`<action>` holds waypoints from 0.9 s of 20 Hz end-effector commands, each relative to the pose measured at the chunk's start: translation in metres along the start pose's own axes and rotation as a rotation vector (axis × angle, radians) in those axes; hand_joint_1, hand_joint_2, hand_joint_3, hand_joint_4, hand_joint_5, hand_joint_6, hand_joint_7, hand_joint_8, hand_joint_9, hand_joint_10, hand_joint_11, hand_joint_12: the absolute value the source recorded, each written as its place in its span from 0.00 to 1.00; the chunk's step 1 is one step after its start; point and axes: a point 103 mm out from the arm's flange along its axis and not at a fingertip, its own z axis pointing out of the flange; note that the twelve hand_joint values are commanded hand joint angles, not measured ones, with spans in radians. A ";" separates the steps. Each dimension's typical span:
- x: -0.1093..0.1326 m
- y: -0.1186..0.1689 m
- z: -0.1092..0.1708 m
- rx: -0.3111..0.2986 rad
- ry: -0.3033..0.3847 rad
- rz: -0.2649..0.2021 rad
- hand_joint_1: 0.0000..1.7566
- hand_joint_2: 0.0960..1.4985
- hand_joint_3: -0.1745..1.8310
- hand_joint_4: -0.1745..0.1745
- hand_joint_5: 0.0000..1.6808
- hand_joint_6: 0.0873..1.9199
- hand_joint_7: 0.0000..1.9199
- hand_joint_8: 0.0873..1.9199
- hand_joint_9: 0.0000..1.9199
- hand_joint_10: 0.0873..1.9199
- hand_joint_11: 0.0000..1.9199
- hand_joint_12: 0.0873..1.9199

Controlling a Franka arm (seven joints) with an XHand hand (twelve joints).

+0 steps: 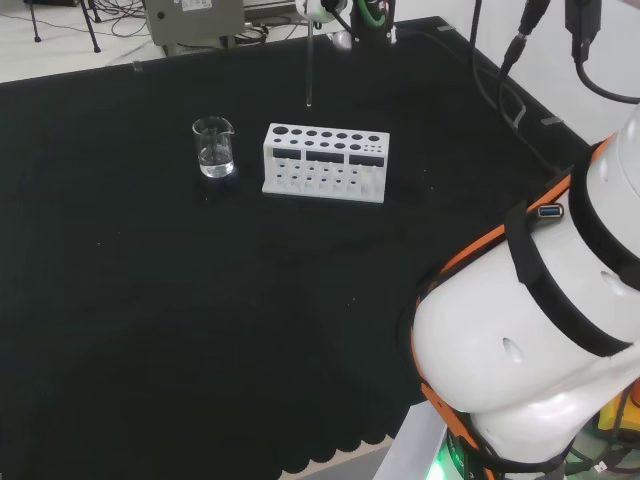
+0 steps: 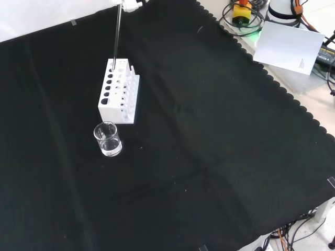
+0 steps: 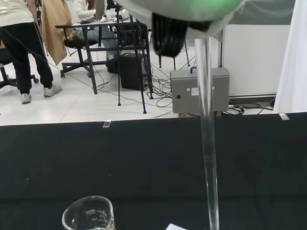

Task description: Stir in the beaker to the left of the white test tube rack with the glass rod.

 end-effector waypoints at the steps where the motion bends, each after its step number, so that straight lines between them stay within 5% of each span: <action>1: 0.012 0.005 0.005 0.014 -0.004 -0.016 0.74 0.45 0.42 0.00 0.64 0.35 0.62 0.55 0.86 0.34 0.64 0.47; 18: 0.073 0.050 0.011 0.003 0.084 -0.174 0.74 0.45 0.41 0.00 0.65 0.34 0.62 0.54 0.86 0.34 0.64 0.47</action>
